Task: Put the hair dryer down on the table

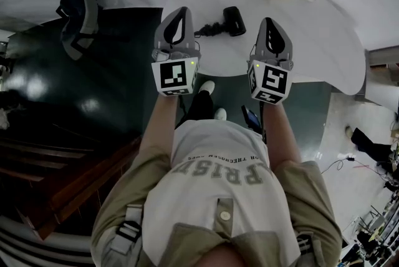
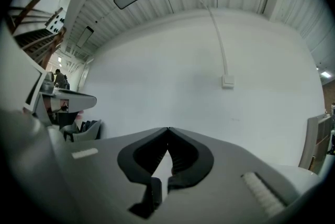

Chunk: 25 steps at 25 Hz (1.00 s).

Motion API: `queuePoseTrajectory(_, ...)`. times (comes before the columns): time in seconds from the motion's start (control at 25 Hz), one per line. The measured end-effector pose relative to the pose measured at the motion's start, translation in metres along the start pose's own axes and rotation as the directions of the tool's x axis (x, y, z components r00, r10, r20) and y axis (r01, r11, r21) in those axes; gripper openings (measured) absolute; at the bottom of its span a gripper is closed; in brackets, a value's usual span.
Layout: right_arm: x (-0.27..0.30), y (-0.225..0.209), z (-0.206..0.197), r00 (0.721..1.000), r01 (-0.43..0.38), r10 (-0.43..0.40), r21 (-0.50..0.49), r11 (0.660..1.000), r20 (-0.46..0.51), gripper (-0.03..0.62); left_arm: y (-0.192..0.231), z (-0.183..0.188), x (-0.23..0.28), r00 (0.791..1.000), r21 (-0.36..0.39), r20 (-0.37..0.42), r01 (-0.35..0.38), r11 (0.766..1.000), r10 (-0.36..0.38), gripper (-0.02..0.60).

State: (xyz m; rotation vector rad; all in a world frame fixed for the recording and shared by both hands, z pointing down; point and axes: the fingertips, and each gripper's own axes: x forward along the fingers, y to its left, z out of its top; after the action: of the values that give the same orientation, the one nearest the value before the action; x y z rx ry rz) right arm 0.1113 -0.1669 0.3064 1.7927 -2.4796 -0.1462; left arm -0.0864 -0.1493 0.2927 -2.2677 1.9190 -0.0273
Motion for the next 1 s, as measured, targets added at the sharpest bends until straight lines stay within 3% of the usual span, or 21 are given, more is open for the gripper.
queuePoseTrajectory(1.0,-0.0003,0.0014,0.0010,1.000,-0.003,0.003,0.015,1.000,-0.009,0.002,0.0026,-0.0084,0.0012,1.000,-0.003,-0.018,0.006,1.000,-0.006,0.006)
